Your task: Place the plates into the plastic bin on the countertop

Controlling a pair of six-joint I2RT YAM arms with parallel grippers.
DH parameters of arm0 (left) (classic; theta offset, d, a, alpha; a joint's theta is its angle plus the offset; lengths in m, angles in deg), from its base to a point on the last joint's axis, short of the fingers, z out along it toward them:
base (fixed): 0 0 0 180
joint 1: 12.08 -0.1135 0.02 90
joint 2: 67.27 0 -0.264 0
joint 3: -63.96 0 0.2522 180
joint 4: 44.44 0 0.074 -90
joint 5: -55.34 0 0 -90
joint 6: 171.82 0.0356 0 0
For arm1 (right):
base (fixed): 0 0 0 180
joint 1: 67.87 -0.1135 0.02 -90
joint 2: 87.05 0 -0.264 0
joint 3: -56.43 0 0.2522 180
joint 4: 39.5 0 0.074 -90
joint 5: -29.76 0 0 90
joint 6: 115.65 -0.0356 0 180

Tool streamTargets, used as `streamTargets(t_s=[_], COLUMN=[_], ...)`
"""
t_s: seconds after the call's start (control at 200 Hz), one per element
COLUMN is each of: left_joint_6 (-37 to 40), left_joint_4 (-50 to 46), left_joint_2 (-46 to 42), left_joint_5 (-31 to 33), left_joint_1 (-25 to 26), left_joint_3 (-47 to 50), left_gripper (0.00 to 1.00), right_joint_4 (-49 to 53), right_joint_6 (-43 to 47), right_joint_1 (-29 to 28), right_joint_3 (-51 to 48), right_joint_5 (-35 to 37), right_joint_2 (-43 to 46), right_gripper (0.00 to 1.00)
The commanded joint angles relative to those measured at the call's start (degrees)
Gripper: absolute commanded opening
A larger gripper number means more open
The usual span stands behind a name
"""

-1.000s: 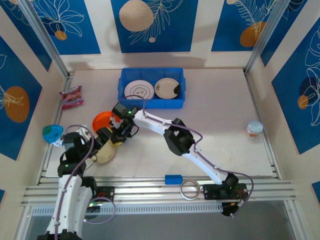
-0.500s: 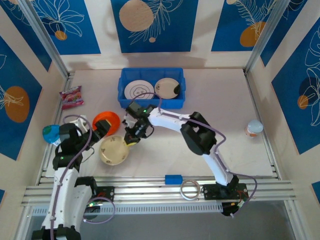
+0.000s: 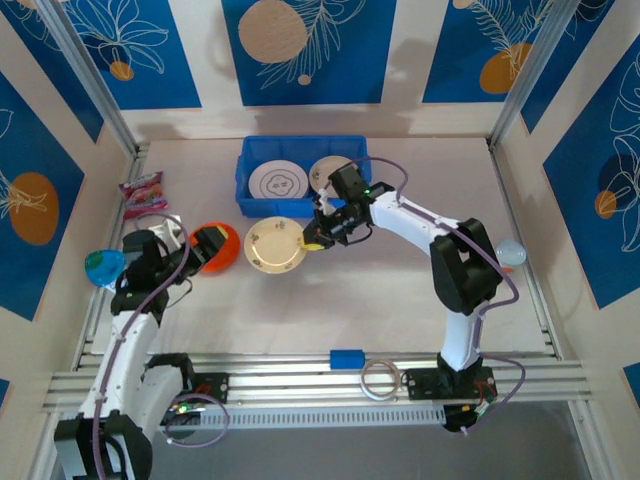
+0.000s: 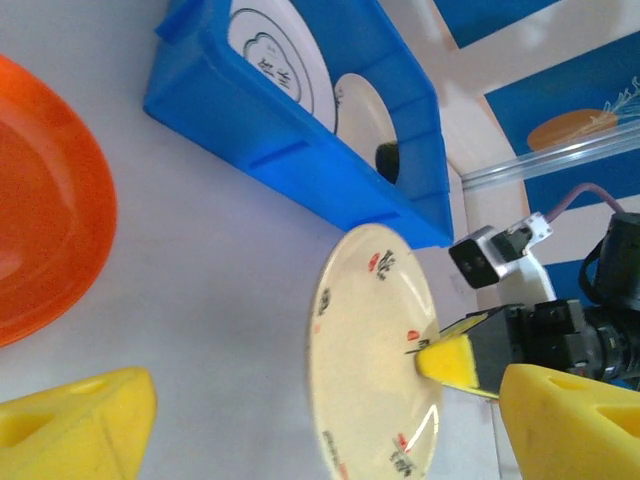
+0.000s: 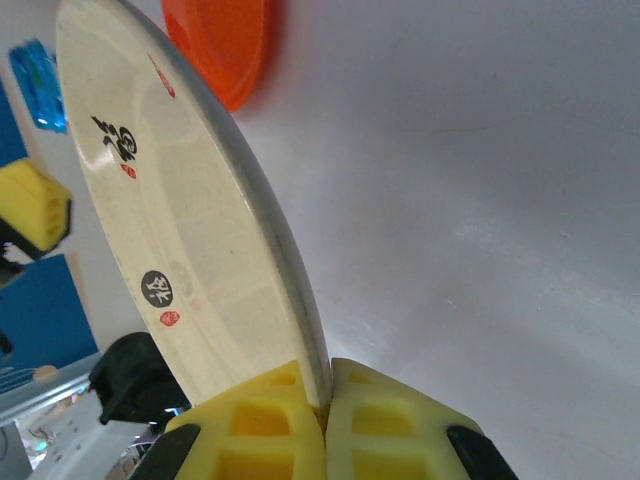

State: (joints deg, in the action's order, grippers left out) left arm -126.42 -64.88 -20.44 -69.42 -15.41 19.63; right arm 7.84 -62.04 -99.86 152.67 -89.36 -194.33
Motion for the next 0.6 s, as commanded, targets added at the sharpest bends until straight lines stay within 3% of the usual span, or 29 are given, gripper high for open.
streamTargets(t_s=[0.0, 0.22, 0.44, 0.595], left_joint_6=[-1.68, -0.96, 1.43, 2.07], left_joint_4=[6.67, 9.13, 8.34, 8.99], left_joint_2=[2.04, 9.07, 15.34, 17.94], left_joint_5=[-0.84, 4.99, 6.72, 6.81], left_joint_1=[3.51, 10.86, 13.70, 14.10], left_joint_3=[-1.84, -4.47, -7.82, -8.95], left_gripper=[0.88, 0.82, 0.55, 0.44], right_joint_4=[0.27, 2.10, 2.87, 3.32], right_joint_6=[-0.79, -0.01, 0.17, 0.30], right_joint_1=[0.54, 1.01, 1.57, 1.75], right_joint_3=[-0.06, 2.56, 3.38, 4.07], right_joint_5=[-4.00, -4.52, -4.22, -4.08], right_joint_2=[3.34, 2.70, 2.69, 2.52], right_gripper=[0.00, 0.00, 0.00, 0.00])
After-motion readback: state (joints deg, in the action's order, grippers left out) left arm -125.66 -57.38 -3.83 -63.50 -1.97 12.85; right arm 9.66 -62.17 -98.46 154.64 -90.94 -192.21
